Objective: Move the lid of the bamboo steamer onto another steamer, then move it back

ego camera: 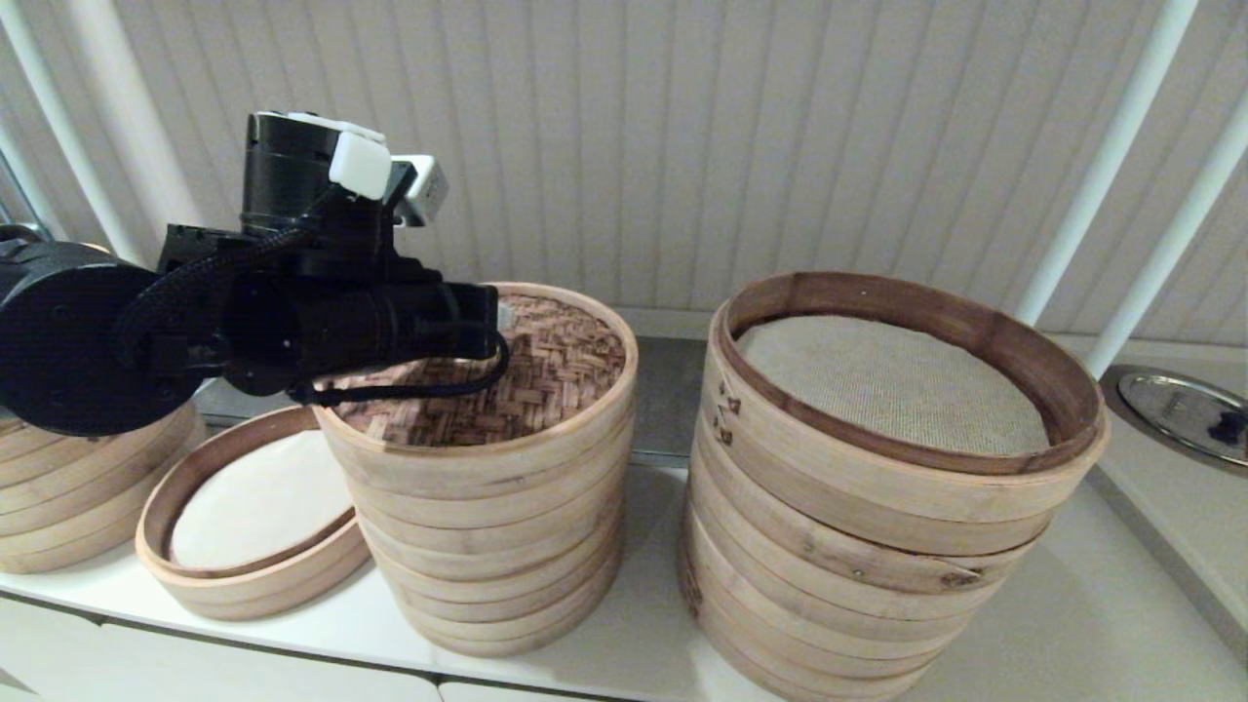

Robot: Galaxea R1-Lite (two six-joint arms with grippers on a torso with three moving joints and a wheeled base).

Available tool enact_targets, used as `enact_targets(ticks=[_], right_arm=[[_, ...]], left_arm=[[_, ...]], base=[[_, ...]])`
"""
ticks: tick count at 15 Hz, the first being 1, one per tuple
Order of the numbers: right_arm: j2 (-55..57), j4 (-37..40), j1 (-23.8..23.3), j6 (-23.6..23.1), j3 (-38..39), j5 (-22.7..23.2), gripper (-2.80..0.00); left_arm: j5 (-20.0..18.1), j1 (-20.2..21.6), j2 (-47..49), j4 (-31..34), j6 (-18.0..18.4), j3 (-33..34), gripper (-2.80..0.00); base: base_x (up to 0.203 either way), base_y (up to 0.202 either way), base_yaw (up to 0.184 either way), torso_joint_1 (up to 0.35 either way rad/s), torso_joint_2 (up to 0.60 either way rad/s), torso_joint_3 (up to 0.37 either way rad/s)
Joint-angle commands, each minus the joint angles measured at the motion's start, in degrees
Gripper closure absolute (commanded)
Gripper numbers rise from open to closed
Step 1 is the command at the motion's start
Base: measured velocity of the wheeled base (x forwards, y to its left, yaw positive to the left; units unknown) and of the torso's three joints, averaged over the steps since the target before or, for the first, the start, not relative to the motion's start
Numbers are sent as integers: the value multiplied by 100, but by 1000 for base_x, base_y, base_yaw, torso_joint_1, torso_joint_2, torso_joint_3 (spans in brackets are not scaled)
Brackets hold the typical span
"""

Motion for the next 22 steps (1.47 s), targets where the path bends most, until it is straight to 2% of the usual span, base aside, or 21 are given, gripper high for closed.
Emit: enact_targets(ticks=[1, 5, 7, 10, 12, 13, 14, 17, 22], right_arm=[[2, -2, 2, 0, 18, 0, 0], [2, -2, 2, 0, 18, 0, 0], [2, -2, 2, 0, 18, 0, 0], [2, -2, 2, 0, 18, 0, 0], [2, -2, 2, 0, 18, 0, 0], [2, -2, 2, 0, 18, 0, 0], [2, -2, 2, 0, 18, 0, 0], [2, -2, 2, 0, 18, 0, 0], [2, -2, 2, 0, 18, 0, 0]], left_arm=[[25, 1, -46, -127, 6, -25, -280], [100, 31, -734, -62, 122, 95, -280], [91, 195, -1236, 28, 269, 326, -280], [-28, 730, -2128, 133, 576, 758, -280], [-525, 1481, -2791, 434, 682, 1032, -280], [-876, 1789, -3117, 670, 695, 1139, -89], [-1127, 1998, -3491, 904, 701, 1267, 0], [-1340, 2322, -4451, 1184, 716, 1938, 0], [-1514, 2882, -5977, 1216, 735, 3607, 0]], base=[[0, 0, 0, 0, 0, 0], [0, 0, 0, 0, 0, 0], [0, 0, 0, 0, 0, 0], [0, 0, 0, 0, 0, 0], [0, 0, 0, 0, 0, 0], [0, 0, 0, 0, 0, 0], [0, 0, 0, 0, 0, 0], [0, 0, 0, 0, 0, 0], [0, 0, 0, 0, 0, 0]])
